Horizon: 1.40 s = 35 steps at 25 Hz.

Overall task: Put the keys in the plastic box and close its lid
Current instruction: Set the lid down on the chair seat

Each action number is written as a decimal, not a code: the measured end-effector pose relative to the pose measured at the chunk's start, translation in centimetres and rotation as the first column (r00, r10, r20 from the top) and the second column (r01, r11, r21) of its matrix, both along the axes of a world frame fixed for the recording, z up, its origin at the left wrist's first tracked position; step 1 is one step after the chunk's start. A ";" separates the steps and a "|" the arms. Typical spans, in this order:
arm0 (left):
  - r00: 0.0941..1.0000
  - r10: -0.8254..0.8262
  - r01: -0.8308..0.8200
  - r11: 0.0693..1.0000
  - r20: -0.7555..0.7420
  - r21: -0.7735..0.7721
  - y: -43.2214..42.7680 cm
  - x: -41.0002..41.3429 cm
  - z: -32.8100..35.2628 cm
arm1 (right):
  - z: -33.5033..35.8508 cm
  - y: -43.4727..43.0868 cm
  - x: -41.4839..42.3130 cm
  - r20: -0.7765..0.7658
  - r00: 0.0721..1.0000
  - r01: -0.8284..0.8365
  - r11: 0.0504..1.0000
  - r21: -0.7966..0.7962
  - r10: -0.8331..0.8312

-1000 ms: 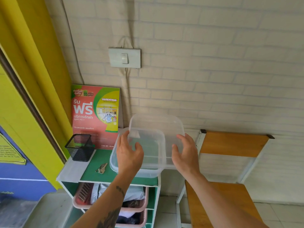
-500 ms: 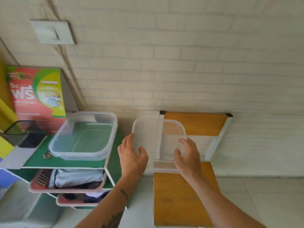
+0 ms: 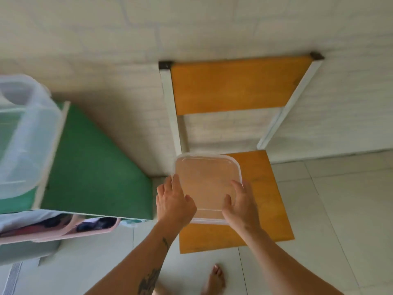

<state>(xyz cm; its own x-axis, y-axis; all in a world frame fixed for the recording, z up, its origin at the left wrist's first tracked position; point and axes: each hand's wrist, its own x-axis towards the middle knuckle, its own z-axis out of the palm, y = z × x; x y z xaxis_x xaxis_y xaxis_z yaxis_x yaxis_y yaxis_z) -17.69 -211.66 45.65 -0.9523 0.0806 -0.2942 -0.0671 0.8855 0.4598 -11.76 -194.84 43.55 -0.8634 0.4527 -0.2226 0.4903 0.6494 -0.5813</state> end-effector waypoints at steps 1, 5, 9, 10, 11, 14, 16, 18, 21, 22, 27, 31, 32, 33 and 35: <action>0.999 -0.018 0.018 1.000 0.027 -0.018 0.4 -0.5 -2.4 | -2.3 0.4 -0.4 0.016 1.000 0.002 1.000 0.005 -0.002; 0.991 -0.074 0.082 0.994 0.109 -0.072 1.7 -1.3 -10.4 | -9.8 1.6 -1.2 0.091 0.996 0.011 1.000 0.017 -0.013; 0.985 -0.085 0.096 0.993 0.153 -0.064 2.1 -1.3 -14.7 | -13.9 2.3 -1.6 0.138 0.990 -0.008 1.000 0.022 0.005; 0.983 -0.086 0.096 0.994 0.162 -0.051 2.1 -1.5 -15.2 | -14.3 2.4 -1.7 0.142 0.990 -0.017 0.999 0.028 0.013; 0.981 -0.087 0.093 0.995 0.176 -0.031 2.0 -1.7 -15.5 | -14.7 2.6 -1.8 0.146 0.989 -0.025 0.999 0.033 0.020; 0.964 -0.097 0.089 0.995 0.249 0.042 1.4 -2.2 -15.3 | -14.3 2.7 -2.0 0.172 0.985 -0.039 0.998 0.053 0.029; 0.955 -0.107 0.094 0.994 0.276 0.058 1.0 -2.6 -14.4 | -13.3 2.6 -2.2 0.162 0.986 -0.049 0.997 0.063 0.038; 0.960 -0.080 0.061 0.995 0.267 0.077 0.7 -3.1 -12.6 | -11.6 2.0 -2.5 0.156 0.986 -0.064 0.996 0.059 0.055; 0.976 -0.063 0.038 0.992 0.207 0.122 0.4 -3.4 -8.8 | -8.0 0.6 -2.7 0.126 0.987 -0.104 0.994 0.041 0.098; 0.979 -0.055 0.027 0.990 0.194 0.142 0.3 -3.5 -7.2 | -6.5 0.2 -2.8 0.110 0.987 -0.121 0.992 0.022 0.118; 0.987 0.025 -0.058 0.975 0.157 0.213 -1.0 -2.9 3.9 | 3.9 -0.9 -3.3 0.009 0.966 -0.258 0.964 -0.059 0.259; 0.991 0.106 -0.125 0.943 0.077 0.309 -3.0 -2.0 12.4 | 12.4 -1.7 -3.6 -0.059 0.940 -0.339 0.939 -0.063 0.336; 0.991 0.126 -0.135 0.935 0.049 0.327 -3.6 -1.7 14.1 | 14.3 -2.0 -3.7 -0.082 0.933 -0.356 0.933 -0.057 0.351; 0.989 0.149 -0.146 0.926 0.017 0.349 -4.3 -1.4 15.8 | 16.2 -2.4 -3.9 -0.114 0.924 -0.371 0.927 -0.050 0.364; 0.982 0.186 -0.160 0.904 -0.027 0.397 -5.5 -0.7 18.3 | 19.0 -3.3 -4.6 -0.178 0.904 -0.402 0.915 -0.037 0.390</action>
